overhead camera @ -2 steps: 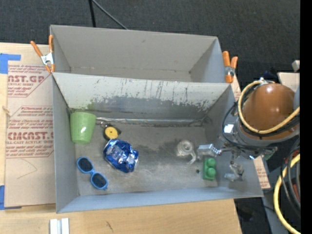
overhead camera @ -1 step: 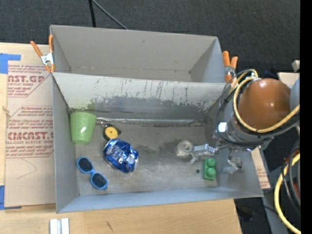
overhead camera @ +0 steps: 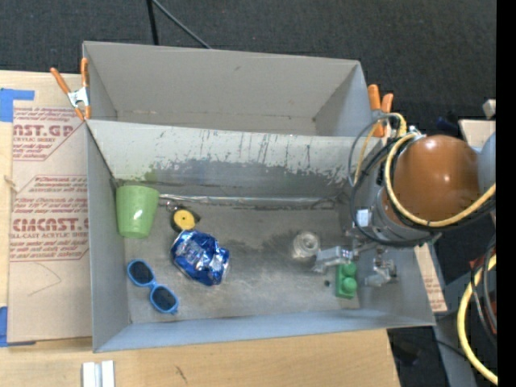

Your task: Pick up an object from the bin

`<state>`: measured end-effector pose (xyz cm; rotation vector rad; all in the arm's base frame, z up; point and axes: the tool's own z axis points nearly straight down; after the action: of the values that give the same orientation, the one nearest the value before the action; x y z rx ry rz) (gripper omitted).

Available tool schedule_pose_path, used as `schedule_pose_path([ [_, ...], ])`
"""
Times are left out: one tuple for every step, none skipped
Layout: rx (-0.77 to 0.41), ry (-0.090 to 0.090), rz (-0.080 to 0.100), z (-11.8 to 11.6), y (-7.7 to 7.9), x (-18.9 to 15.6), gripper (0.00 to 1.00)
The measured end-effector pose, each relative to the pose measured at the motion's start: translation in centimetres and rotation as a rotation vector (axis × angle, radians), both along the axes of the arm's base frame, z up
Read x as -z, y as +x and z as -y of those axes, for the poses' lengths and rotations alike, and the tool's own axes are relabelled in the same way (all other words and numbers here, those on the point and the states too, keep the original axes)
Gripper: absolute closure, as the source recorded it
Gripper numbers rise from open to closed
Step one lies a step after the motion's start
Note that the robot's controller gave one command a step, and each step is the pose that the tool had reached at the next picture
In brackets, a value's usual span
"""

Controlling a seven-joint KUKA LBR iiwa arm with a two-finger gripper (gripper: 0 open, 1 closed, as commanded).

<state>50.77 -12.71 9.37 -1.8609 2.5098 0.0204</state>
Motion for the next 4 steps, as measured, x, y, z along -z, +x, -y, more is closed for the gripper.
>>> schedule_pose_path([
  [-0.104, -0.001, 0.001, 0.1, -0.1, 0.1, 0.0],
  [-0.099, -0.015, -0.003, 1.0, -0.2, 0.1, 1.0],
  [-0.099, -0.019, -0.004, 0.8, -0.1, -1.7, 1.0],
  [-0.098, -0.02, -0.003, 0.6, 0.0, -4.4, 1.0],
])
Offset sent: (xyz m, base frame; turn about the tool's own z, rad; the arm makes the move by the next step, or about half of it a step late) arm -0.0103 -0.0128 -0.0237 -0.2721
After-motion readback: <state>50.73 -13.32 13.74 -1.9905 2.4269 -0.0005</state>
